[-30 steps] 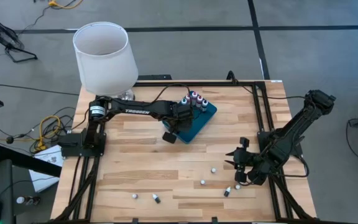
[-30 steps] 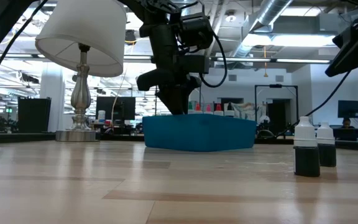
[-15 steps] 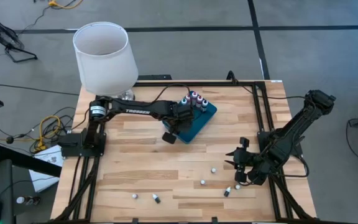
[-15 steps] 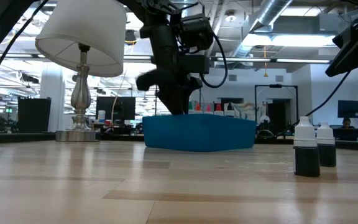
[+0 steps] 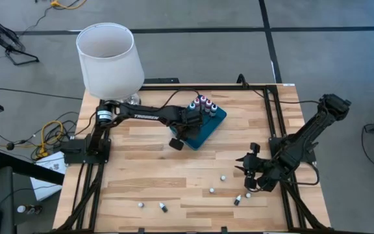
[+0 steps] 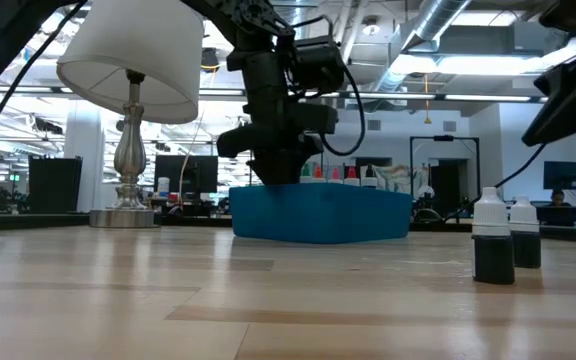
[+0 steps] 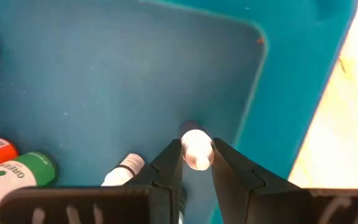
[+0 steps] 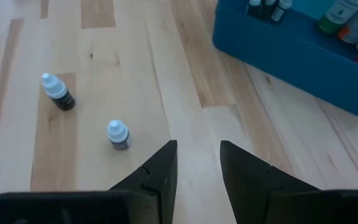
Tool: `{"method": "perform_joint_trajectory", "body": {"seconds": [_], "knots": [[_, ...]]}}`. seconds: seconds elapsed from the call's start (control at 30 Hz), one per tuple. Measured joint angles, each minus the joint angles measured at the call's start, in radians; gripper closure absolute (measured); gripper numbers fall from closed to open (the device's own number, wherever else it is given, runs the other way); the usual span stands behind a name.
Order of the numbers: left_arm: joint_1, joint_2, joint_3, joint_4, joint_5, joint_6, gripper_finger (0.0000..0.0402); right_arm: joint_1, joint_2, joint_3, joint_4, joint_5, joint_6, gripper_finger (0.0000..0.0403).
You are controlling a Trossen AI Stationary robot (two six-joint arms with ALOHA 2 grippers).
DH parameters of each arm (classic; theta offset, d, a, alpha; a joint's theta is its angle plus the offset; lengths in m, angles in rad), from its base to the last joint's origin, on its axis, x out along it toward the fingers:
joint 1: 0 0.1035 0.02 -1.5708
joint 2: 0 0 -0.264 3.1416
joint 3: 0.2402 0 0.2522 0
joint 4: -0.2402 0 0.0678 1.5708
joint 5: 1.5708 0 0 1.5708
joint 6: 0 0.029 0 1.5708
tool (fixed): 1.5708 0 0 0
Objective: Pick & Place food coloring
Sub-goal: Put the small black food coloring bottle into the blue container
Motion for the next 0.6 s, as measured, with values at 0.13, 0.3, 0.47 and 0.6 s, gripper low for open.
{"method": "perform_joint_trajectory", "body": {"seconds": [0.13, 0.3, 0.47, 0.6], "knots": [[0.001, 0.000, 0.000, -0.003, -0.018, -0.008, 0.0339, -0.008, 0.000, 0.000, 0.001, 0.000, -0.001, 0.0291], [0.001, 0.000, 0.000, -0.004, -0.024, -0.010, 0.0329, -0.008, 0.000, 0.000, 0.001, 0.000, -0.001, 0.0291], [0.001, 0.000, 0.000, -0.004, -0.017, -0.009, 0.0308, -0.008, 0.000, 0.000, 0.004, -0.002, -0.001, 0.0291], [0.001, 0.000, 0.000, -0.004, -0.016, -0.009, 0.0305, -0.008, 0.000, 0.000, 0.004, -0.002, -0.001, 0.0291]]}}
